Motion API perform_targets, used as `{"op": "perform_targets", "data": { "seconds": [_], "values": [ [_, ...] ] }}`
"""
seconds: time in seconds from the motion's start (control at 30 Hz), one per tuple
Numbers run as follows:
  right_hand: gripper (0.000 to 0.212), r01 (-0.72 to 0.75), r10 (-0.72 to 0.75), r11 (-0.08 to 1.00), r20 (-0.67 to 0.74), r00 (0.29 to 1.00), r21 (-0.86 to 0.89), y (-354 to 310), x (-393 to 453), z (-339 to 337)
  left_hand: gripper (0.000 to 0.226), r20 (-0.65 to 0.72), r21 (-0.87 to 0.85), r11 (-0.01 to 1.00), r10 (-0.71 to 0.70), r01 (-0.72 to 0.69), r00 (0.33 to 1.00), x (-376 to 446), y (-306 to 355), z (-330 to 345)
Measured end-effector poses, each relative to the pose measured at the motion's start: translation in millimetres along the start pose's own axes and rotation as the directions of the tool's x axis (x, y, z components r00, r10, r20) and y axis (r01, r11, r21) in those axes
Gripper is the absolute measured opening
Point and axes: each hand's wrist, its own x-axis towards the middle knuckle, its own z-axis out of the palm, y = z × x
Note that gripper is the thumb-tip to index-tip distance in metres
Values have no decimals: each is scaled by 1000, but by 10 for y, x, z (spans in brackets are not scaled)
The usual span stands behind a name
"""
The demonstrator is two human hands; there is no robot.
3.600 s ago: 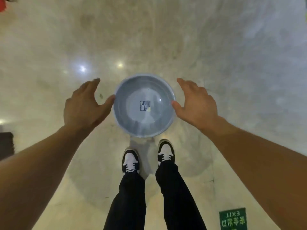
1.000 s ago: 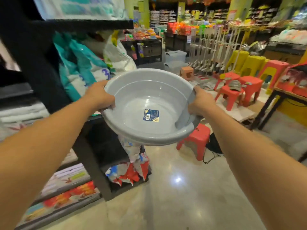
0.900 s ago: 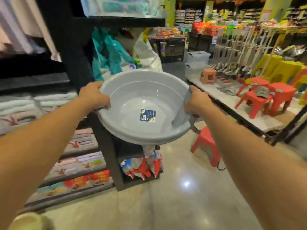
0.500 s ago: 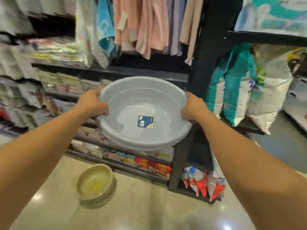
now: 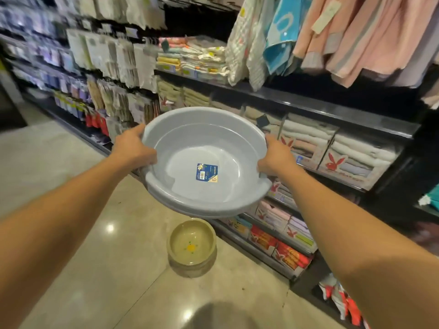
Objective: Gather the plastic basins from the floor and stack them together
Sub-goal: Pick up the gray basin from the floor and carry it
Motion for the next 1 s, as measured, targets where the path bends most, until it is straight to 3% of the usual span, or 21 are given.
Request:
{"op": "perform_targets", "data": {
  "seconds": [0.3,0.67,0.77,1.0],
  "values": [
    [72,56,-56,998,82,995,8,-276,1133,963,76,-49,-16,995,-98,97,994,1003,-704,211],
    [83,83,-79,996,179,981,-13,-185,2816,2375,84,-113,-68,980,-195,188,974,2507,-1632,1178],
    [90,33,-39,999,208,977,30,26,2977,2847,83,-125,-49,983,-180,175,976,2652,-1958,1540],
    [94,-129,110,990,266,957,53,799,2885,4193,95,21,-65,950,-306,307,952,2734,-3117,2584]
  ]
}}
